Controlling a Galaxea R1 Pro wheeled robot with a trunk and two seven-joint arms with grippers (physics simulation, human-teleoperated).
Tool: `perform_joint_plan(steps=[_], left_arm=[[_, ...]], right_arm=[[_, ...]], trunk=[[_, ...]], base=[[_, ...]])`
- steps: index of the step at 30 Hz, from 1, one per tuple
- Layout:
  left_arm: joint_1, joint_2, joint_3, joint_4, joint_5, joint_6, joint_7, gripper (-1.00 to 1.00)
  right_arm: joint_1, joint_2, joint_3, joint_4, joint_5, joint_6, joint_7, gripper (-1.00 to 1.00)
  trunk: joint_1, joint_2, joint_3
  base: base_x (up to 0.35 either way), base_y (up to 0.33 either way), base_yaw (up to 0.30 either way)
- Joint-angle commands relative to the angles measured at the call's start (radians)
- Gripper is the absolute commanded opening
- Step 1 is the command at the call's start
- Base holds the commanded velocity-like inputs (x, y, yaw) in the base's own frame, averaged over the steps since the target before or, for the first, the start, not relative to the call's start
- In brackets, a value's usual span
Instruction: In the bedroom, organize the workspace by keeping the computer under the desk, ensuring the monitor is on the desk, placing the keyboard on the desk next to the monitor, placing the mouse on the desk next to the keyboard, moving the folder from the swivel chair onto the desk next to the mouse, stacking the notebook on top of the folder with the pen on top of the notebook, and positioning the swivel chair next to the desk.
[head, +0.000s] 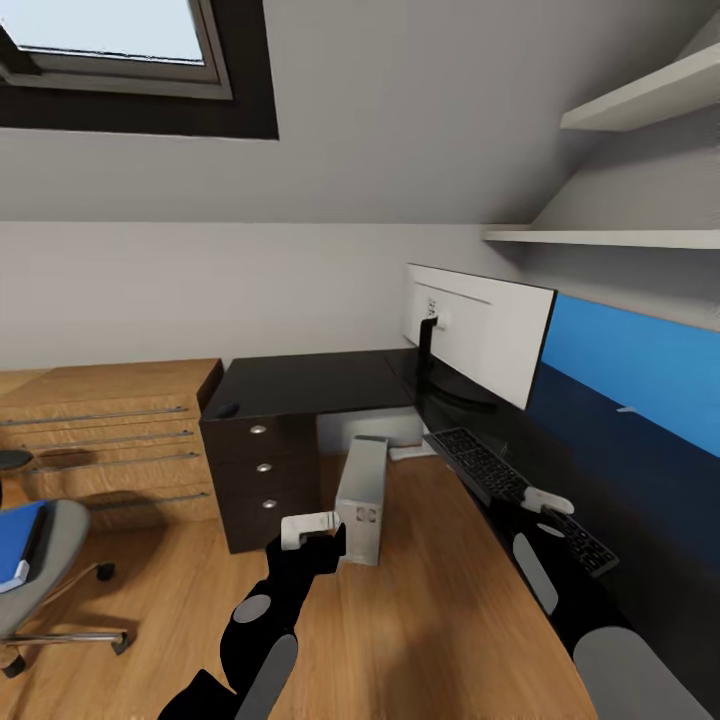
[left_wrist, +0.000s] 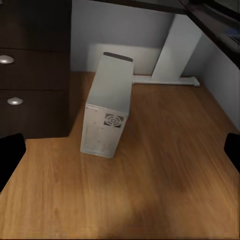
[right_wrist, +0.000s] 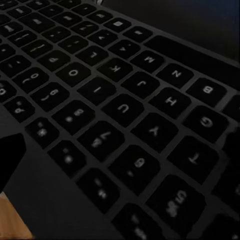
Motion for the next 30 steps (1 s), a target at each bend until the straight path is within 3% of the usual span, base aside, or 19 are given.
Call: perform_joint_plan(steps=[1, 11, 30], left_arm=[[-0.001, 0.000, -0.001, -0.001, 0.010, 0.002, 0.009, 1.00], [-0.001, 0.000, -0.001, -0.001, 0.010, 0.002, 0.010, 1.00], [-0.001, 0.000, -0.001, -0.001, 0.008, 0.002, 0.011, 1.00]], right_arm=[[0.000, -0.001, 0.000, 0.028, -0.013, 0.005, -0.006, 1.00], [0.000, -0.001, 0.000, 0.028, -0.013, 0.005, -0.006, 1.00], [0.000, -0.002, -0.001, 0.028, -0.013, 0.007, -0.006, 1.00]], trunk=[[-0.001, -0.001, -0.001], [-0.001, -0.001, -0.001], [-0.001, -0.001, -0.001]], base=[[-0.285, 0.000, 0.000], [-0.198, 0.000, 0.000], [-0.100, -0.015, 0.000]])
